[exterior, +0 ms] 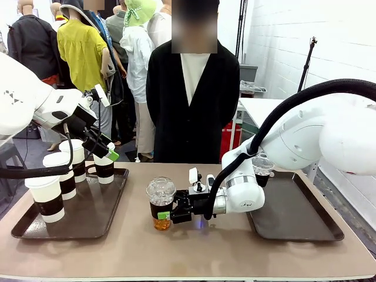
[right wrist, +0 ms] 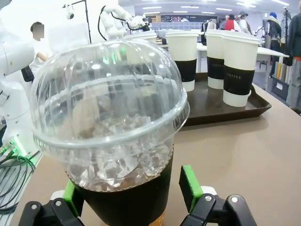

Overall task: Distribute the coffee onto the tray.
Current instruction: Pick up another iced Americano from the middle of the table and place it on the right Handle tray.

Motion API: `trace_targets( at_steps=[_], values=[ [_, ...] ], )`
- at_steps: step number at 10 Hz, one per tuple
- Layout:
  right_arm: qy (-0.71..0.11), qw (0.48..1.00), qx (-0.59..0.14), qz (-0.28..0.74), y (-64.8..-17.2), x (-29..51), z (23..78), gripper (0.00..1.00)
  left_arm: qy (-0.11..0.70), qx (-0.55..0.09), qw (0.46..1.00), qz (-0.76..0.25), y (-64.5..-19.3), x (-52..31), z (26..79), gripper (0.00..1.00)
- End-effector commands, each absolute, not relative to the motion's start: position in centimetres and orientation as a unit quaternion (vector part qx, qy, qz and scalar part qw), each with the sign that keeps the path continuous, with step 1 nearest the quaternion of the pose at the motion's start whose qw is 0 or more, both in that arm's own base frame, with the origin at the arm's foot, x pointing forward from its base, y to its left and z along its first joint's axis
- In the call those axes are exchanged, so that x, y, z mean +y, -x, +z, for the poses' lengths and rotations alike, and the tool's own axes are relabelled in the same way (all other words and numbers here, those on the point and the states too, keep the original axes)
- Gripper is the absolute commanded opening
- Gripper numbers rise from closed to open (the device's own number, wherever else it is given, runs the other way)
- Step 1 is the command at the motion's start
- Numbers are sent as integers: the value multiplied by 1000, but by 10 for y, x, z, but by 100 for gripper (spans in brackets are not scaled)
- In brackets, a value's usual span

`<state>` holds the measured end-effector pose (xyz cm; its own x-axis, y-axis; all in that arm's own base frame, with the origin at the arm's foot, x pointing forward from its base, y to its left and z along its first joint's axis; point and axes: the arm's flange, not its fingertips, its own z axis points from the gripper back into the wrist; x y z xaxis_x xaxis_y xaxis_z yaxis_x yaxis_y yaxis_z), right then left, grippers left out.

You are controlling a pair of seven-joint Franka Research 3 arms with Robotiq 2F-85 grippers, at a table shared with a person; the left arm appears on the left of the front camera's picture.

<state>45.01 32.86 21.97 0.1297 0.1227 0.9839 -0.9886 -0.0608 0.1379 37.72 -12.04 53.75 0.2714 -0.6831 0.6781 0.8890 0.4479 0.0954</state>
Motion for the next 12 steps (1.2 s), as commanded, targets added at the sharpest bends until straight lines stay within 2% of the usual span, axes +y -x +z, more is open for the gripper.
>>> trace_targets(
  at_steps=[1, 8, 10, 12],
  values=[
    [-520, 547, -404, 517, -455, 337, 217, 100, 156, -333, 780, -506, -378, -118, 537, 100],
    [-543, 523, -384, 533, -446, 347, 223, 100, 156, -333, 780, -506, -378, -118, 537, 100],
    [-544, 525, -383, 531, -446, 346, 223, 66, 156, -333, 780, -506, -378, -118, 537, 100],
    [-541, 530, -391, 523, -447, 344, 222, 66, 156, -333, 780, -506, -378, -118, 537, 100]
  ],
)
